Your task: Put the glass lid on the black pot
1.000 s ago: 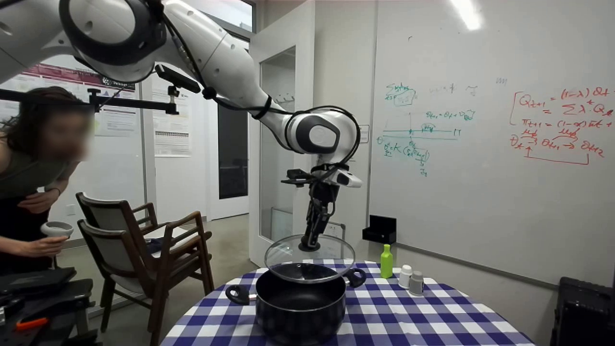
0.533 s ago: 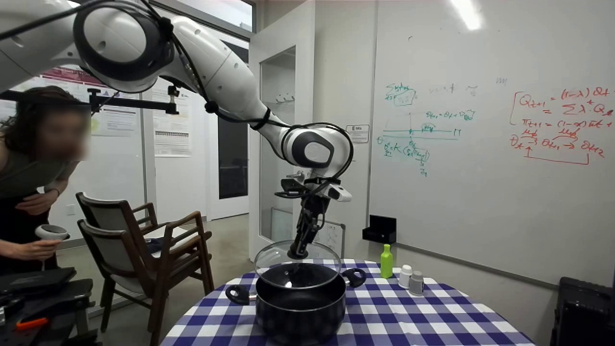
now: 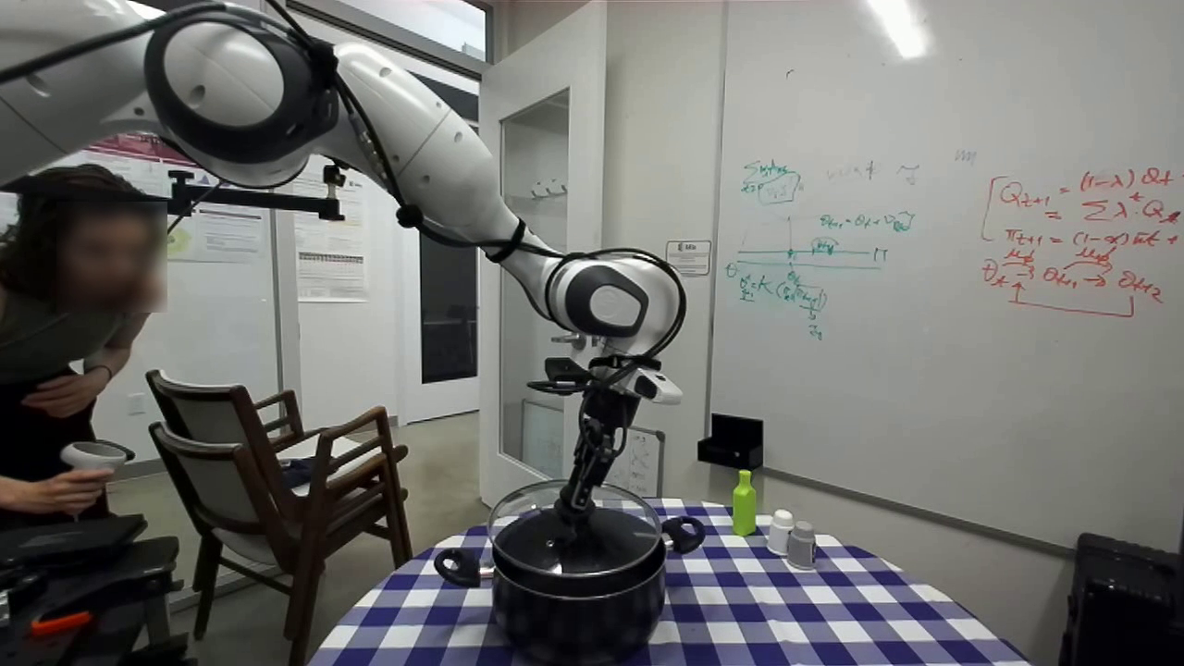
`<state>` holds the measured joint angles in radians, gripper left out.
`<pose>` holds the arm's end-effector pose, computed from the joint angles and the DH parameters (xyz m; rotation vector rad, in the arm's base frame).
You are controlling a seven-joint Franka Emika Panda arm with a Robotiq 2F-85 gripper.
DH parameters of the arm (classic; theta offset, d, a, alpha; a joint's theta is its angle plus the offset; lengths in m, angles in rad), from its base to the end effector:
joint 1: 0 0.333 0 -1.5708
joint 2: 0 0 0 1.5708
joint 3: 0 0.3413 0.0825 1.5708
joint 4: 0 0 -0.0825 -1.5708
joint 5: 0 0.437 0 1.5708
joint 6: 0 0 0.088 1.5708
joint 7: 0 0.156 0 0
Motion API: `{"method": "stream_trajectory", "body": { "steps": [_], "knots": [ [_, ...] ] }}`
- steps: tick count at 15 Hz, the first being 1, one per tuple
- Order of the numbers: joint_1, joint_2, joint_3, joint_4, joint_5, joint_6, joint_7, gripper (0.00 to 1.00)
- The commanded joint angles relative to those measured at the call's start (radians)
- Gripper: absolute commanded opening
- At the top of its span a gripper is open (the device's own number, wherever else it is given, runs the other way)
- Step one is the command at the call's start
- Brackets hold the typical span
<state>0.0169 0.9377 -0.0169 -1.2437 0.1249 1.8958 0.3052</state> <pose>0.7702 0.0172 0.1116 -3.0064 0.5427 0.4564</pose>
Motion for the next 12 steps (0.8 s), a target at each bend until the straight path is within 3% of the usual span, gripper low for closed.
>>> {"method": "stream_trajectory", "body": {
  "steps": [1, 12],
  "knots": [
    [0.000, 0.001, -0.022, 0.034, -0.003, -0.048, 0.029, 0.25],
    [-0.003, 0.018, -0.036, 0.044, -0.003, -0.043, 0.047, 0.25]
  ]
}}
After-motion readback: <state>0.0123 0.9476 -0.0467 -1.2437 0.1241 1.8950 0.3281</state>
